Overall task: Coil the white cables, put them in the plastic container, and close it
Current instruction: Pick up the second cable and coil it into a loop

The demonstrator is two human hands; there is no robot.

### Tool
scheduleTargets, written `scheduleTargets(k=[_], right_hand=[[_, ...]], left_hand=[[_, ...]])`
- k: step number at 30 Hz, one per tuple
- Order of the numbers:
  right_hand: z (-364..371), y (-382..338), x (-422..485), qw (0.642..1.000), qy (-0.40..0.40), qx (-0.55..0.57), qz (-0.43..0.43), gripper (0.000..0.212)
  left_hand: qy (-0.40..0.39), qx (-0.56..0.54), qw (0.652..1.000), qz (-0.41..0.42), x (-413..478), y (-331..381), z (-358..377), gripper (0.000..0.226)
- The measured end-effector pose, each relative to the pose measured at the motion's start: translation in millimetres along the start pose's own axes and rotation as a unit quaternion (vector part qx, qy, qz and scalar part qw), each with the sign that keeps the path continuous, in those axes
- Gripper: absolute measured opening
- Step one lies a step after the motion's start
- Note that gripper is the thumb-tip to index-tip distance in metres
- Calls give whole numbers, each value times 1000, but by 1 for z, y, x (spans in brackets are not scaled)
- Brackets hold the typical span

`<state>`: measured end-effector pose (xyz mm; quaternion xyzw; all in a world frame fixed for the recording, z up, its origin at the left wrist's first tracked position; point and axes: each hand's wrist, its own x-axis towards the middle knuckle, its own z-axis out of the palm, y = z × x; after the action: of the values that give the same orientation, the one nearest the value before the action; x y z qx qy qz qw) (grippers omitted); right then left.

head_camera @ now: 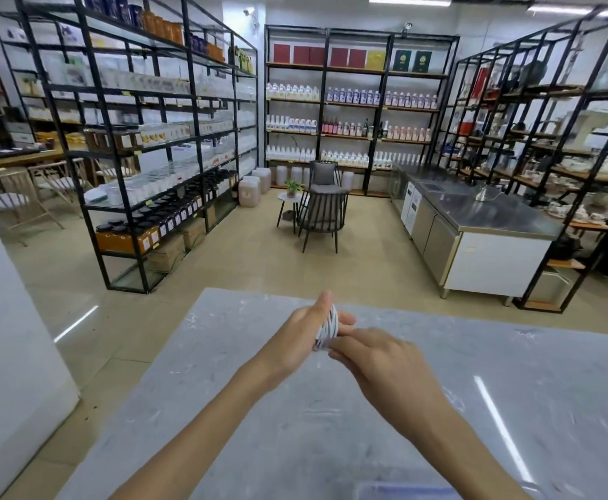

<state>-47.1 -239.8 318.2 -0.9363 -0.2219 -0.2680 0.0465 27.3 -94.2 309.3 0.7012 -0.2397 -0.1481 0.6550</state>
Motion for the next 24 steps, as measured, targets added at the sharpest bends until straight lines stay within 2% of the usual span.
scheduleTargets(k=[2,4,6,9,12,15,16,17,20,22,24], right_hand=[[-18,21,-10,995,75,-22,-69,13],[-28,43,-23,984,145,-7,-101,17],[-33,62,-37,974,205,32,-90,18],[-36,81,-53,953,226,198,-29,14],[-37,94,-67,898,203,387,49,13],[-36,113,-85,826,98,551,60,25],[-37,121,-90,818,66,568,62,29],[-37,129,-95,826,45,558,64,31],[-33,145,-108,901,45,429,43,25],[-25,146,-112,924,78,371,41,22],[-16,146,-115,927,116,352,66,23]], left_hand=[[-8,32,999,29,-5,5,22,70],[-16,43,997,64,-3,13,44,79],[-27,57,995,71,0,21,68,82],[-37,44,996,63,4,24,102,83],[-63,31,996,47,11,20,125,96],[-85,31,996,24,18,16,140,104],[-96,28,995,16,20,14,144,103],[-106,21,994,5,21,11,148,101],[-108,1,994,-27,25,4,162,89],[-63,8,997,-38,32,-1,171,89],[30,31,999,-29,42,-7,179,87]])
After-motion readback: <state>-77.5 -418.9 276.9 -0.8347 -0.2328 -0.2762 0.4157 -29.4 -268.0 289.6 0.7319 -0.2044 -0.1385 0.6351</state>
